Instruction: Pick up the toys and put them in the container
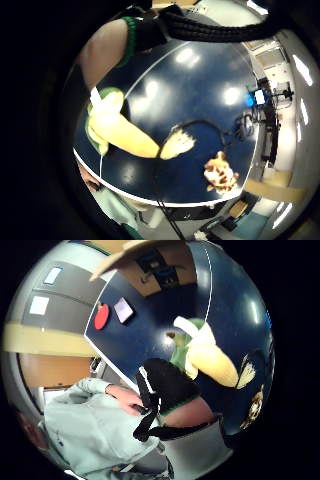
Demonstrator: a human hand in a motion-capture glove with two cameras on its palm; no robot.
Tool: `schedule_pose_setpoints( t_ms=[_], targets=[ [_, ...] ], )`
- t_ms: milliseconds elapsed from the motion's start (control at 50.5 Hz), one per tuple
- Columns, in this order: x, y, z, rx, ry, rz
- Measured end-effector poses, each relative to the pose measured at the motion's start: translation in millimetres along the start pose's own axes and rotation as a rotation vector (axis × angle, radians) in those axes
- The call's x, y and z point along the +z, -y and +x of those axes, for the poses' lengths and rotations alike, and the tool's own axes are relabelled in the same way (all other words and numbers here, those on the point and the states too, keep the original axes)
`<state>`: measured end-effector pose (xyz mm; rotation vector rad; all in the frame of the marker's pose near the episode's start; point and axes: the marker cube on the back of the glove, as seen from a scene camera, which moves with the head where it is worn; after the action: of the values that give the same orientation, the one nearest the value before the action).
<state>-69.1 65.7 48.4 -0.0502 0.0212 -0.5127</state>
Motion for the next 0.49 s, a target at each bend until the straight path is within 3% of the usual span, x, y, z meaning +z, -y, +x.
schedule_pose_setpoints(
  t_ms=[59,257,376,495],
  targets=[
    [28.9,-5.5,-14.6,0.137,0.029,-0.039],
    [113.5,-22.1,-42.5,0.232,-0.033,-0.124],
    [119.5,-17.8,-46.6,0.186,-0.1,-0.078],
    [102.0,-1.6,-42.3,0.181,0.036,-0.173]
  ],
)
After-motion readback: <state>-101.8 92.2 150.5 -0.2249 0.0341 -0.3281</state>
